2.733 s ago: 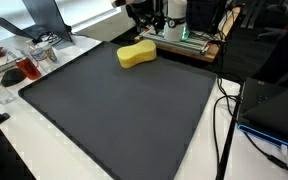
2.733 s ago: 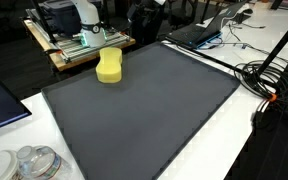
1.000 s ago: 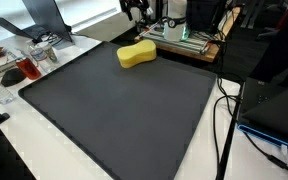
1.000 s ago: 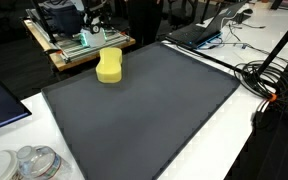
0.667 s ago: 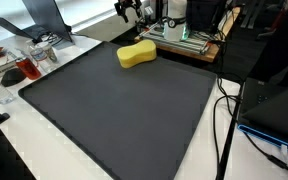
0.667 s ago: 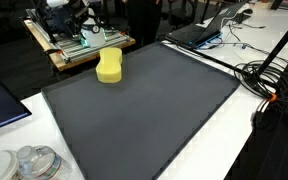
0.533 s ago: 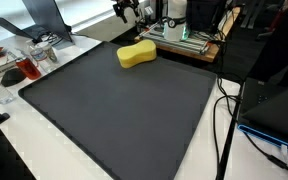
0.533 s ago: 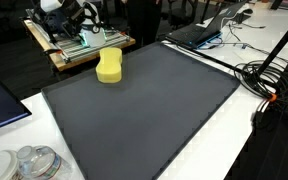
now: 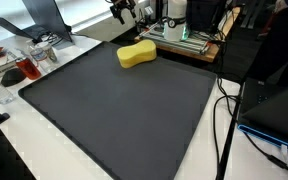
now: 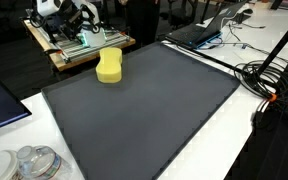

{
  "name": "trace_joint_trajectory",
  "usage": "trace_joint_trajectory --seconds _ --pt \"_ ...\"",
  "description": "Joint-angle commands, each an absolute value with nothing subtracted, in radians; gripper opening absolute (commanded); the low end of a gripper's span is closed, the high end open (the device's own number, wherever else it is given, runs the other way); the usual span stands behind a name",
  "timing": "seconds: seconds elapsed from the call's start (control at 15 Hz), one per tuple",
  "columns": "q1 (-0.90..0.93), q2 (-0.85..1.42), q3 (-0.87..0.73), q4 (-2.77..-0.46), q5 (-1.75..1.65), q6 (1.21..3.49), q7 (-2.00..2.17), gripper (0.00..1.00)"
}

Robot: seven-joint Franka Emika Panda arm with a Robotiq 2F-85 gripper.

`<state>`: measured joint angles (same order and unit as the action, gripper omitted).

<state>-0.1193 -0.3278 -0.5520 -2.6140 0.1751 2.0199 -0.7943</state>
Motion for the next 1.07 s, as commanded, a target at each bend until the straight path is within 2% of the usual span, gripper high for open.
trace_joint_trajectory --seconds 0.0,0.47,1.0 --pt "-0.139 -0.175 -0.555 -2.496 0.255 1.952 -0.941 1.00" --pt "-0.217 0.082 -0.461 -2.304 0.330 1.923 -1.060 1.00" --pt "-0.305 0.259 -0.303 -2.093 0.298 1.861 -1.110 1.00"
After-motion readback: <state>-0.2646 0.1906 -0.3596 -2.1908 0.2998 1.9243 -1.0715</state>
